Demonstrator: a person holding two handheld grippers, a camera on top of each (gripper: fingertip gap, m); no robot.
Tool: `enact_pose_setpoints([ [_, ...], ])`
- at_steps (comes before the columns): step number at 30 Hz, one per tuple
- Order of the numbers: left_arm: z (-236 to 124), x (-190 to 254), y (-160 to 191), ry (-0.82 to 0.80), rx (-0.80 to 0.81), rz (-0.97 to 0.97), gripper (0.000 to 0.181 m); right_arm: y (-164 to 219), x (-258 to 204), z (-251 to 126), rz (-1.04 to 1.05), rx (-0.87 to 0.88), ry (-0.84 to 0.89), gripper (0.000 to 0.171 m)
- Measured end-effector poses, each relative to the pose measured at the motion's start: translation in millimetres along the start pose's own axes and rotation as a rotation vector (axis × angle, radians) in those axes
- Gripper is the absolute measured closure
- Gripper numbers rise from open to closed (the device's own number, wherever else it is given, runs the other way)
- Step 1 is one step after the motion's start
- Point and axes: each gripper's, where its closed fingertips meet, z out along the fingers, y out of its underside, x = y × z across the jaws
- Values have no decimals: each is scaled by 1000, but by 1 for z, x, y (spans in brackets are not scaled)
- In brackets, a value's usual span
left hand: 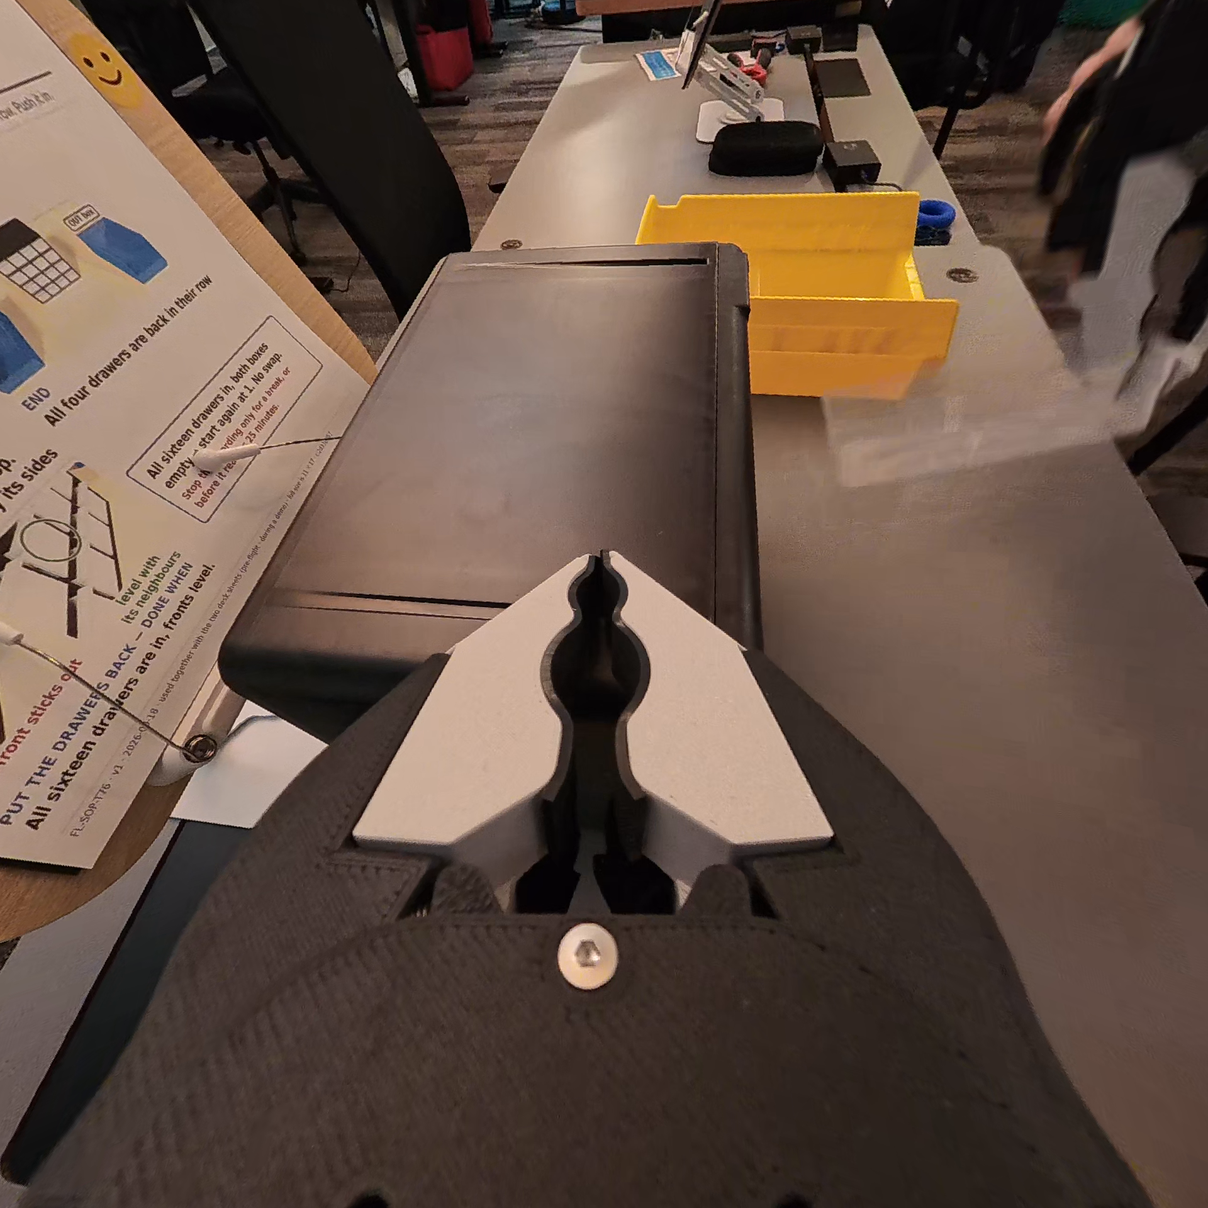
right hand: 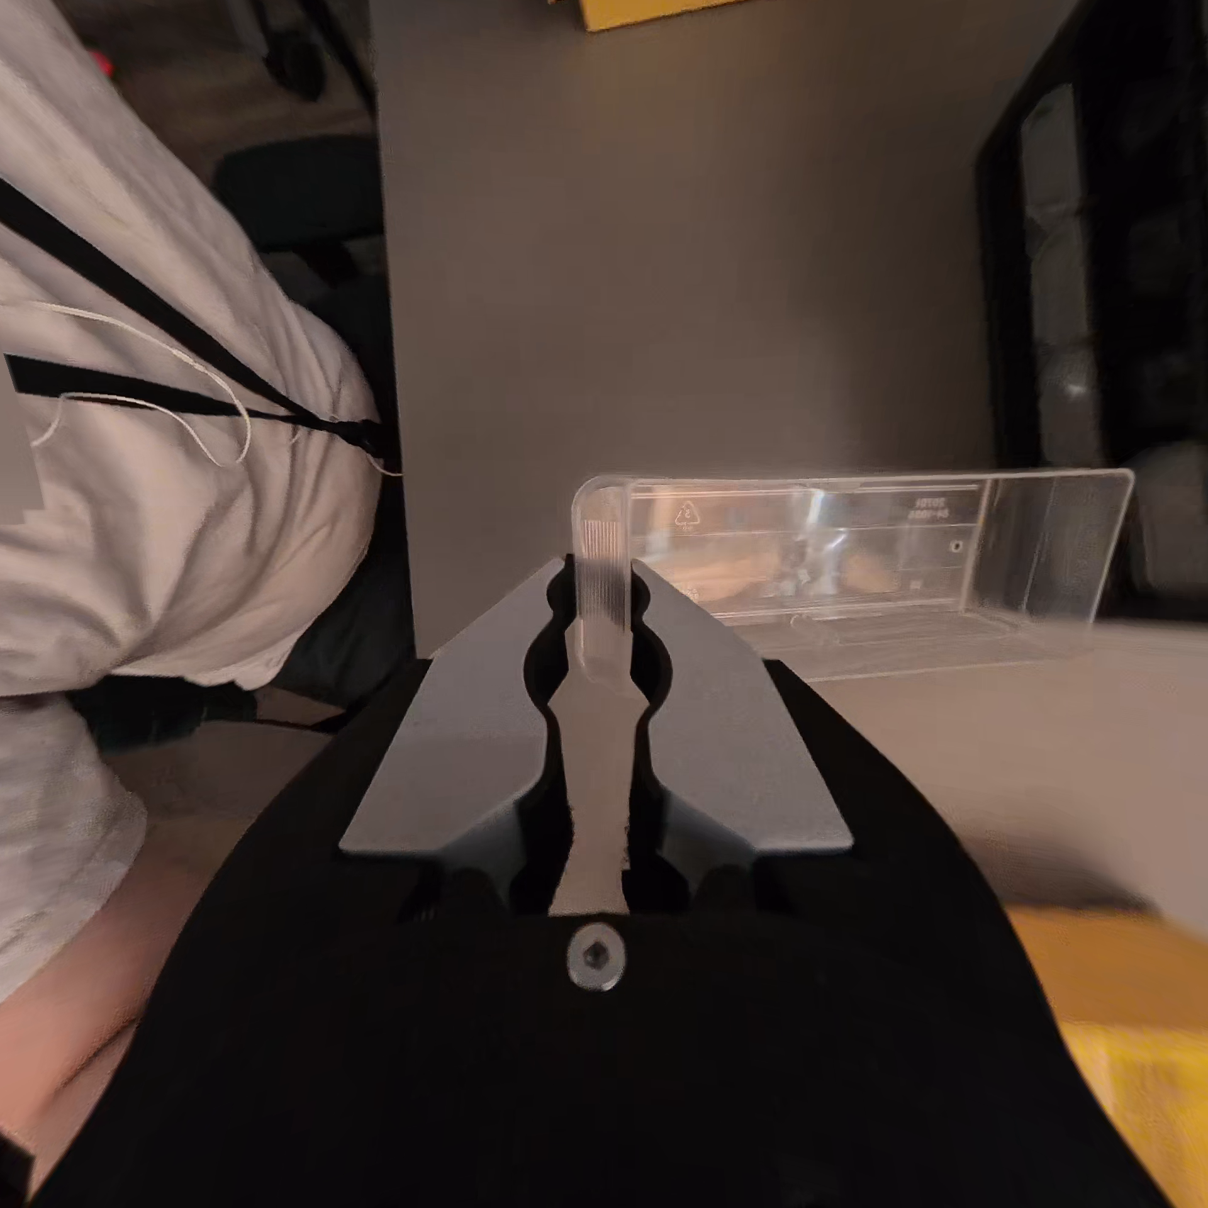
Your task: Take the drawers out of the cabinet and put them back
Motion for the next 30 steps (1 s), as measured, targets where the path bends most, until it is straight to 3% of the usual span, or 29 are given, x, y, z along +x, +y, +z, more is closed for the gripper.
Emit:
enact_pose_setpoints([
  [4,0,0,0,9,10,-11,181,44,28,-101,267,119,405,160],
  [8,0,0,0,4,12,-12,181,113,67,-137,739,233,412,160],
  [12,0,0,0,-1,13,-14,181,172,95,-107,1061,243,317,161],
  [17,0,0,0,-2,4,-12,181,225,119,-71,1186,125,387,161],
  [24,1,0,0,-3,-11,-3,181,255,146,-34,1180,-51,455,160],
  [30,1,0,0,-3,-21,0,181,250,164,-21,1191,-12,439,153],
])
